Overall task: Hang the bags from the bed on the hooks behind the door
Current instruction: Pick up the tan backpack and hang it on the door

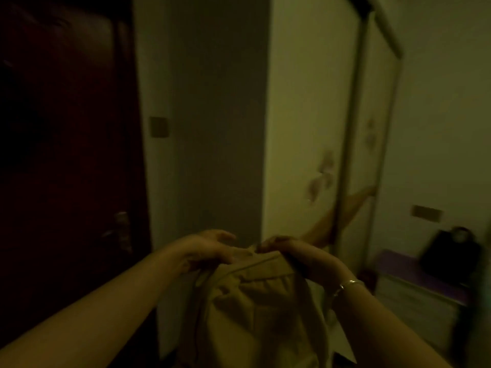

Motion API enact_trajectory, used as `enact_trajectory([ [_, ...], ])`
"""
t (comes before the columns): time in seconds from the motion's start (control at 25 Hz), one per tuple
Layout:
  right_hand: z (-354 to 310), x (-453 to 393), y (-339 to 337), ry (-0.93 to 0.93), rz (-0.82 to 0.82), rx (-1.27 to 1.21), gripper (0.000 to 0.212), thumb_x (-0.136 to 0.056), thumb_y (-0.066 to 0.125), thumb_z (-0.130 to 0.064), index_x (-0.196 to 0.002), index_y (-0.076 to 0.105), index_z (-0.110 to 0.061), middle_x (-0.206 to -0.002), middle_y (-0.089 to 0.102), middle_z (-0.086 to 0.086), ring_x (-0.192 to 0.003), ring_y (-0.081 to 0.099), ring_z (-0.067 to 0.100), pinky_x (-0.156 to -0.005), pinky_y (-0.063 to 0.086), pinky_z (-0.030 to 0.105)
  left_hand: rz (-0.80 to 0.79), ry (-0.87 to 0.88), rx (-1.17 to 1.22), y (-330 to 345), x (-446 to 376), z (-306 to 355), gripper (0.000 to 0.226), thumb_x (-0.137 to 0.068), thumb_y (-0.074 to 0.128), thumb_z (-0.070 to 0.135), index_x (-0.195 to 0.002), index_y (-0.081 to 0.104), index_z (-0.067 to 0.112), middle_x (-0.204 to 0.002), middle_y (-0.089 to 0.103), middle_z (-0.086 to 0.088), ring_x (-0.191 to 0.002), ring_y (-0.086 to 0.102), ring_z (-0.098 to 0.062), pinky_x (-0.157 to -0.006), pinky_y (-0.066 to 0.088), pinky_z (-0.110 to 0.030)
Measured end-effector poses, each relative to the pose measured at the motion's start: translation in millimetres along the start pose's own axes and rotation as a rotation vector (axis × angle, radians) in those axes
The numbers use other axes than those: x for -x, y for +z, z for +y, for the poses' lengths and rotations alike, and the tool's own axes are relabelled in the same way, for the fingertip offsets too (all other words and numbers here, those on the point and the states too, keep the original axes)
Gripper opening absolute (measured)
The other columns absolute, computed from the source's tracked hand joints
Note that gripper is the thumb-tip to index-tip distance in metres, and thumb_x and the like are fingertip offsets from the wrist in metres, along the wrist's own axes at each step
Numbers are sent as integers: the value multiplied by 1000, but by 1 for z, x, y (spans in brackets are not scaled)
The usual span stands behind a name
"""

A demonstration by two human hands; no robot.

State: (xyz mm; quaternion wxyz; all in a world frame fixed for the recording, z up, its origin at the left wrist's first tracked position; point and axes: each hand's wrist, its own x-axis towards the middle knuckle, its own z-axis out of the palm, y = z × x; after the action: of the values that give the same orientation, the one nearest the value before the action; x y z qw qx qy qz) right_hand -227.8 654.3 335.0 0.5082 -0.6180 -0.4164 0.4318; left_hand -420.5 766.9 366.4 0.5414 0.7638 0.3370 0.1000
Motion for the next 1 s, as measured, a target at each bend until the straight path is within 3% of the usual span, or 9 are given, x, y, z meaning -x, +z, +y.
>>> enact_trajectory([
  [0.12,-50,-76,112,-201,-46,84,21,-84,55,5,-80,65,-13,-75,63,7,-69,56,20,-65,47,29,204,40,-57,-115,27,-42,36,-83,62,5,-117,64,17,-116,67,-7,-103,64,-17,-84,54,-27],
  [0.24,-101,-135,200,-345,-13,48,27,-83,52,6,-72,64,-14,-69,58,8,-55,48,16,-48,37,22,450,182,-28,-196,38,-64,26,-87,58,2,-111,67,4,-107,69,-14,-94,64,-18,-77,50,-24],
  [0.32,-134,-172,256,-397,-41,28,23,-83,56,0,-80,69,-18,-77,60,7,-59,54,16,-52,40,23,617,268,3,-250,43,-71,22,-88,56,0,-106,67,0,-100,68,-14,-91,64,-20,-74,50,-24],
  [0.44,-176,-229,328,-551,1,43,33,-86,59,-6,-116,61,-21,-102,60,8,-75,68,12,-61,54,21,802,368,-21,-333,42,-56,21,-88,56,3,-106,69,3,-108,69,-13,-101,65,-24,-84,53,-35],
  [0.52,-204,-267,368,-698,159,113,41,-88,56,-14,-128,52,-22,-126,50,7,-110,57,23,-90,54,37,890,421,-51,-382,40,-39,22,-90,55,4,-107,69,6,-110,68,-13,-99,65,-21,-81,56,-30],
  [0.6,-238,-293,393,-837,319,194,46,-88,56,-17,-133,48,-21,-135,42,3,-125,41,24,-103,43,48,944,452,-75,-423,39,-19,24,-91,51,2,-108,67,5,-112,67,-14,-91,65,-16,-66,57,-18],
  [0.8,-346,-371,436,-1108,254,73,49,-90,52,-17,-137,41,-15,-137,39,3,-108,52,20,-92,46,35,1210,598,-143,-532,16,31,28,-92,45,-1,-110,65,2,-116,65,-16,-109,61,-27,-92,53,-39],
  [0.92,-422,-412,451,-1230,262,95,50,-92,47,-23,-141,33,-21,-138,44,5,-115,55,25,-90,47,39,1334,689,-251,-594,7,77,25,-91,46,-1,-109,62,5,-101,63,-9,-86,61,-19,-60,50,-15],
  [1.0,-476,-438,460,-1322,277,96,50,-92,45,-26,-140,32,-24,-135,49,6,-111,58,29,-87,50,44,1416,747,-299,-635,2,109,18,-89,47,-4,-96,55,10,-77,56,-6,-58,51,-15,-38,39,-13],
])
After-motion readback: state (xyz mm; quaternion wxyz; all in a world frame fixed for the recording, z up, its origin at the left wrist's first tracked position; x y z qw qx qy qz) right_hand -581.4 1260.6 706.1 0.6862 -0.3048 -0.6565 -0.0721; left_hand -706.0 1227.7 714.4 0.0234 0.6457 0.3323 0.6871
